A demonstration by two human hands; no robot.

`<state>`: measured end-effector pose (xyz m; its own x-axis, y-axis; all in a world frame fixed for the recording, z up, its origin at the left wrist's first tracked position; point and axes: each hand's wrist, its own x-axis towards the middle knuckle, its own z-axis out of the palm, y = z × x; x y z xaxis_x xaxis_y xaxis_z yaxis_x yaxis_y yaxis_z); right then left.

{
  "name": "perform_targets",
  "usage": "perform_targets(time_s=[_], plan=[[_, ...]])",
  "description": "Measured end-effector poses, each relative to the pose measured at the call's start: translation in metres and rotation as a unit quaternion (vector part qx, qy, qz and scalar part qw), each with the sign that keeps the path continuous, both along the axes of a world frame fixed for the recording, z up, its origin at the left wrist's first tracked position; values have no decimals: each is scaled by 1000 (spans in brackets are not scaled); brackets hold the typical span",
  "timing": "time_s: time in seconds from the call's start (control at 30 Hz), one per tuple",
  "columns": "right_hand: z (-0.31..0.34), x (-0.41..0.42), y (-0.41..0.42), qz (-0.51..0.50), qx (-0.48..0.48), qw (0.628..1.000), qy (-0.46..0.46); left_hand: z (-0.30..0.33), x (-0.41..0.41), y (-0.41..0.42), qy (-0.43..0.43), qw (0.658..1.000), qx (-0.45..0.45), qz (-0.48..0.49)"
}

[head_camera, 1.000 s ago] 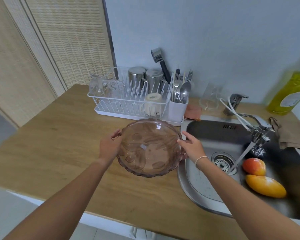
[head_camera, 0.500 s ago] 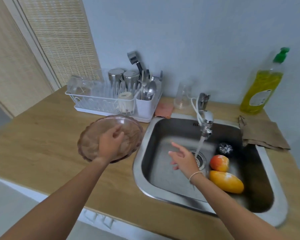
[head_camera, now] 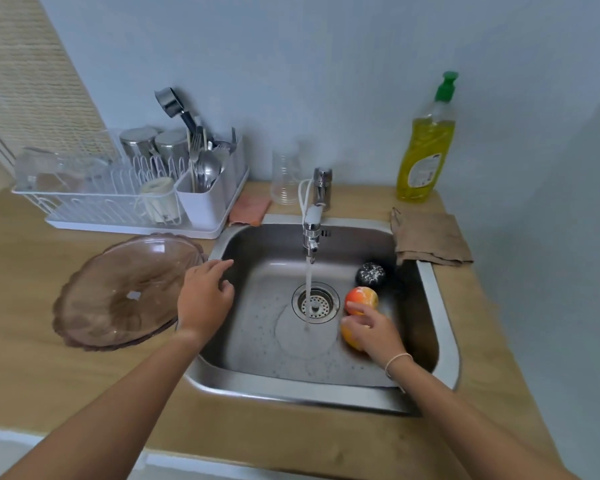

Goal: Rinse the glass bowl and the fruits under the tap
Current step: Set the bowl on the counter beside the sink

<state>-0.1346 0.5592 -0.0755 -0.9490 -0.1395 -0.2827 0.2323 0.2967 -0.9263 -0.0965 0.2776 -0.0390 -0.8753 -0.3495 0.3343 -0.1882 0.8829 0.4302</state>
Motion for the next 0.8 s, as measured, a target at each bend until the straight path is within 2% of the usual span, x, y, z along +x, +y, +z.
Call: perform_targets(time_s=[0.2, 0.6, 0.8], plan=[[-1, -8, -19, -19, -40, 999, -18, 0, -4, -22, -12, 1000, -8, -8], [10, 6, -118, 78, -54, 995, -6, 32, 15, -71, 11, 999, 30, -36], [18, 8, -163, 86, -90, 992, -12, 36, 37, -104, 16, 1000, -8, 16]])
